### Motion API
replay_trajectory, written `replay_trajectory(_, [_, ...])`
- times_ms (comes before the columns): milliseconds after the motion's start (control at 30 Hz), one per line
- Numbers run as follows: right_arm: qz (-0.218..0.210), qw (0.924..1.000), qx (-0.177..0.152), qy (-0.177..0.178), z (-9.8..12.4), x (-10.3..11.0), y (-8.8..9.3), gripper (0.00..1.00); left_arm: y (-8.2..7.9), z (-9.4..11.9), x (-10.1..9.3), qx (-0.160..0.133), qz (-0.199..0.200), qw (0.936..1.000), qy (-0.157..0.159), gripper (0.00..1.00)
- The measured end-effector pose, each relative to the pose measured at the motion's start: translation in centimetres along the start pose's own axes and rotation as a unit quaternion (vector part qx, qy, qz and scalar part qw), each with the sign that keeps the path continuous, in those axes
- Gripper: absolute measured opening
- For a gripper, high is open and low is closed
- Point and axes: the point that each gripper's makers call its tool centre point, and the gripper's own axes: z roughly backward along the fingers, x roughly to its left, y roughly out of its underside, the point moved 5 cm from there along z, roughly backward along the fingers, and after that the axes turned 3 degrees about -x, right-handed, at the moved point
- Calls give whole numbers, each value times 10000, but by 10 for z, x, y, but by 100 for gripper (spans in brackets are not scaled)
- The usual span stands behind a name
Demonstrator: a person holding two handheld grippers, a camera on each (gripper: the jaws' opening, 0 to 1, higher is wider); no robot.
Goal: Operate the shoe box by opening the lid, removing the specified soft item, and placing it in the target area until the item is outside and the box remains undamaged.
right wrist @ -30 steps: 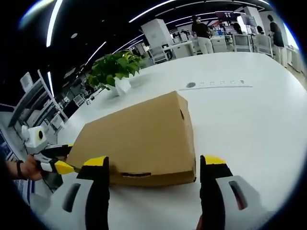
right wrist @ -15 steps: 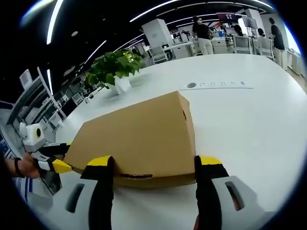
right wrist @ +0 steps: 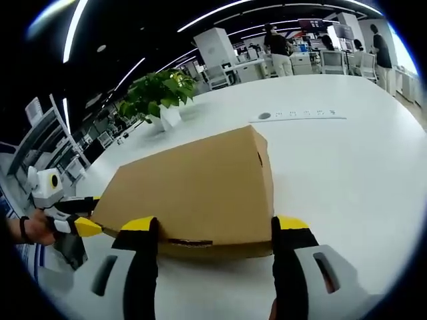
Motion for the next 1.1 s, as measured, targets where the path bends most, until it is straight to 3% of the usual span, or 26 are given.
replay_trajectory(700, [-46, 9999, -65, 84, 19, 21, 21, 65, 15, 26, -2, 49, -16, 10000, 0, 64])
replay_trajectory(967, [345, 9985, 64, -425, 23, 24, 23, 71, 15, 27, -3, -46, -1, 9999, -114, 64])
replay_trajectory(1100, [582, 9970, 159, -488, 23, 25, 25, 72, 15, 28, -2, -33, -14, 9999, -115, 64])
